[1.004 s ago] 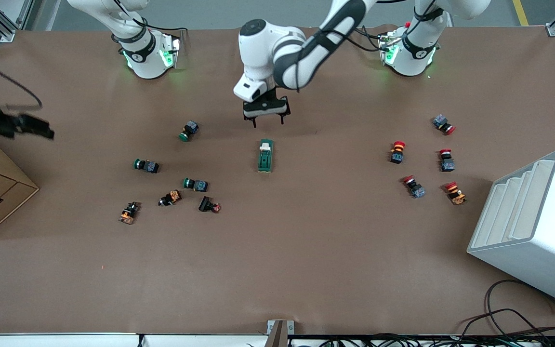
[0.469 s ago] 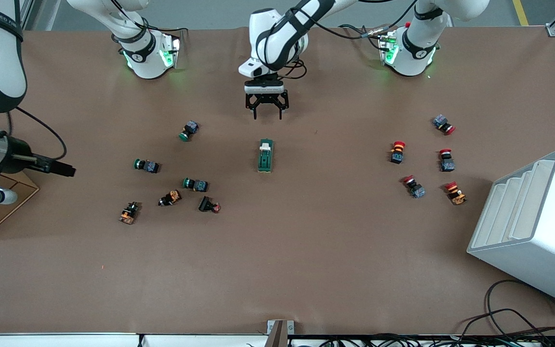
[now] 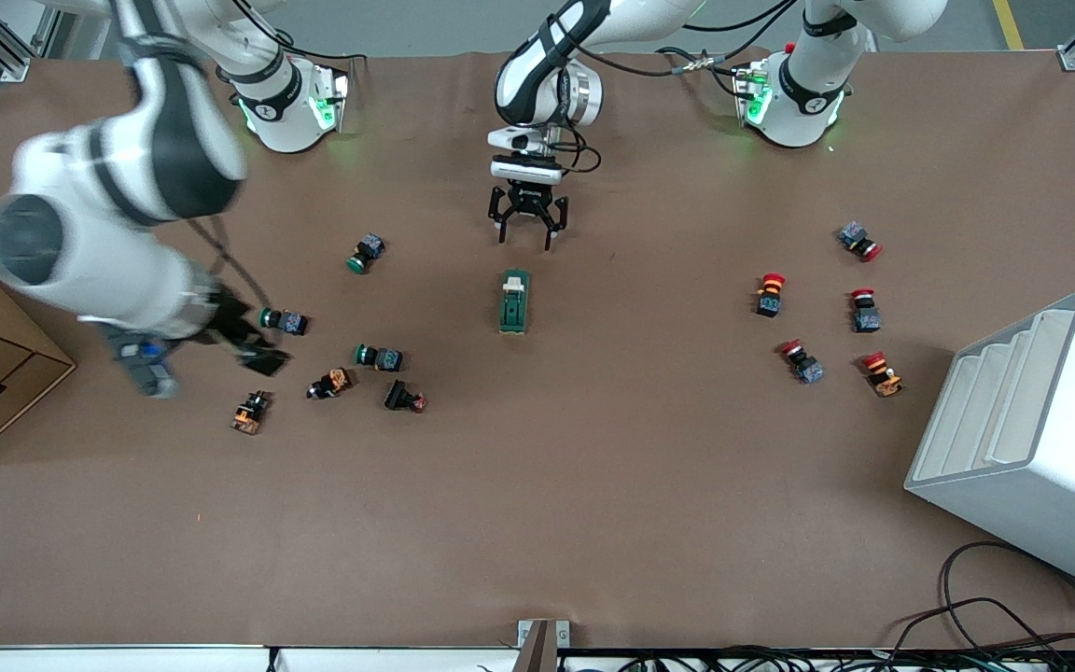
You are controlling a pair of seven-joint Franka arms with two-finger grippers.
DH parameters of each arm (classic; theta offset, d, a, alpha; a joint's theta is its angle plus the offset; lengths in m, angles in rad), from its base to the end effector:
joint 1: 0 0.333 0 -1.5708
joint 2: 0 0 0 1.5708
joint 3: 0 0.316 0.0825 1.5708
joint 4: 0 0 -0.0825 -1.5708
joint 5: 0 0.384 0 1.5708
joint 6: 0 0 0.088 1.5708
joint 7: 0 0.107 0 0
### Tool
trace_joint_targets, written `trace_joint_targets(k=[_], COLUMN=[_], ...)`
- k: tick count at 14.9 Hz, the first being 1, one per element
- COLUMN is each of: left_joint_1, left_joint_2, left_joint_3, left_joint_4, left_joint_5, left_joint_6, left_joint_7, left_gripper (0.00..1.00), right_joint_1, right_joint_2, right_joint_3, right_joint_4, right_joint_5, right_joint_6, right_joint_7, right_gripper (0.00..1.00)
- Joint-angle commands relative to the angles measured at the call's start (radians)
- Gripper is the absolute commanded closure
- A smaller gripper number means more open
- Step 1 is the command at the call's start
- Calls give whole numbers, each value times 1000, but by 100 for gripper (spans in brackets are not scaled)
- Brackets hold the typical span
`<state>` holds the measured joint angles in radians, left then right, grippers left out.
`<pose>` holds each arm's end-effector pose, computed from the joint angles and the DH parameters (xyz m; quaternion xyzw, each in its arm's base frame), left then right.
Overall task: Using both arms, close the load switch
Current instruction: 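Reach the right gripper to the white handle while the left gripper hovers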
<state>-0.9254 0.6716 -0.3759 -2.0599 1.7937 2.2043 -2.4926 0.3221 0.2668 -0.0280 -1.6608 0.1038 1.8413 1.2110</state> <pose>0.1717 -0.5319 0.1073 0.8951 -0.1060 0.4309 0.0423 0.6002 0.1919 0.4455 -0.8879 0.4557 0.0626 0.0039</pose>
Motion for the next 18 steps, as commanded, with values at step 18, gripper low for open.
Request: trace_joint_targets(k=[18], left_joint_1=[-84], left_joint_2=[161], left_joint_3=[5], left_joint_4=[106], left_joint_5=[61], left_joint_6=[-245], left_joint_7=[-150], left_gripper=[0], right_joint_1=[560], right_joint_2=[184], right_joint_3=[-21], right_joint_4=[-367], right_joint_5=[-7], right_joint_6=[757], right_joint_7=[984], right_gripper=[0])
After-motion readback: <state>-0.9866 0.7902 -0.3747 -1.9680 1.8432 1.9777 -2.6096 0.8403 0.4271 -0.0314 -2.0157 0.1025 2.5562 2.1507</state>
